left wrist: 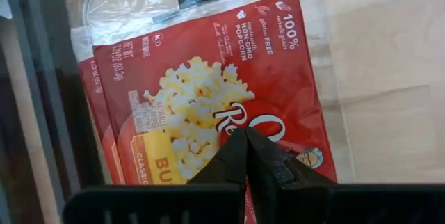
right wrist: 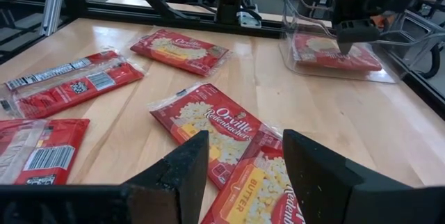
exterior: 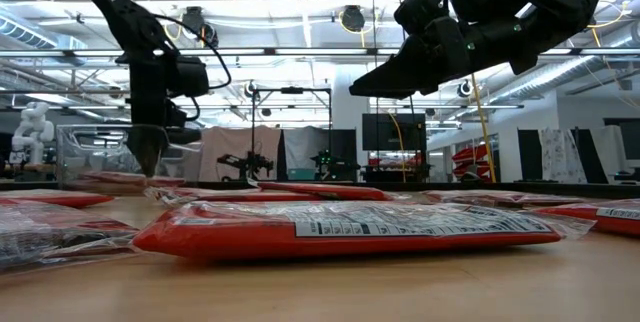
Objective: Sort popcorn bags into baskets
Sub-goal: Put the red popcorn bag into the transparent bin
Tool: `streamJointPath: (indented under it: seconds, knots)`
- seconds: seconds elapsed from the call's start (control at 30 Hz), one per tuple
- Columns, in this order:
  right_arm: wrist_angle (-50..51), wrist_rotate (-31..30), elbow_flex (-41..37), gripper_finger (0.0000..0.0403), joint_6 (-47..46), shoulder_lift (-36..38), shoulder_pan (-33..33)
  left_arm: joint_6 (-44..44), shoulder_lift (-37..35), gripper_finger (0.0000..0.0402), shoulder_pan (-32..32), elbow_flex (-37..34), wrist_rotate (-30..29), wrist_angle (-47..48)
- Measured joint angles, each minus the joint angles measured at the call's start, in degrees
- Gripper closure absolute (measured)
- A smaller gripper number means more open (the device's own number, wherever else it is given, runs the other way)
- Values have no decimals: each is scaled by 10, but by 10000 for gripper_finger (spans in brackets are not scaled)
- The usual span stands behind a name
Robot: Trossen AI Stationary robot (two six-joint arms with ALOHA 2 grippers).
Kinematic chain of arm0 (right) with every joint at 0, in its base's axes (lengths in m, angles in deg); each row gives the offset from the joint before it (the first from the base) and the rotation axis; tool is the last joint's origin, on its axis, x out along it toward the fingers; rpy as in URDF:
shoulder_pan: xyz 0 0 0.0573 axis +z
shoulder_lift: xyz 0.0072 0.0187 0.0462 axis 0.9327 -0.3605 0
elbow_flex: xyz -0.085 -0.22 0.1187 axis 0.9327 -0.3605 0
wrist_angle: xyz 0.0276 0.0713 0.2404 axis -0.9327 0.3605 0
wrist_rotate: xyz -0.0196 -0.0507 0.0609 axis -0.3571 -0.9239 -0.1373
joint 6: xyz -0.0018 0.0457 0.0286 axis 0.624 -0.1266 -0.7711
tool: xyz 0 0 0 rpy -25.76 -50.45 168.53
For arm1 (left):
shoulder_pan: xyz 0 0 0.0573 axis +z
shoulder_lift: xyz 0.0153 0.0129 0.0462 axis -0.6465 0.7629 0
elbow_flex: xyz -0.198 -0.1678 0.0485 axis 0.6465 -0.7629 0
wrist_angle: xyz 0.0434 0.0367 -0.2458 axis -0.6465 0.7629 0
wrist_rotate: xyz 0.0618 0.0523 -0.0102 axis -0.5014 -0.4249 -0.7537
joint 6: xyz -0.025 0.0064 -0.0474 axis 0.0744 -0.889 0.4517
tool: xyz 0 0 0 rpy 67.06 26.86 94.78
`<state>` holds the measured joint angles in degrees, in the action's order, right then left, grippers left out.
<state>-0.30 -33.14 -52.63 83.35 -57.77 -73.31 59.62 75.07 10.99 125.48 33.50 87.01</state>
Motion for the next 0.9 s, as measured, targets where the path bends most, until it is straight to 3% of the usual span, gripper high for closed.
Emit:
streamJointPath:
  seconds: [0.23,0.53,0.9]
  knots:
    - [0,0,0,224,-1,0,0,7,-16,393,0,9,-44,63]
    - [0,0,0,224,-30,0,0,-22,-71,395,-23,9,-49,69]
    - [41,-75,0,224,-78,0,3,-79,-212,395,-176,9,-46,-38]
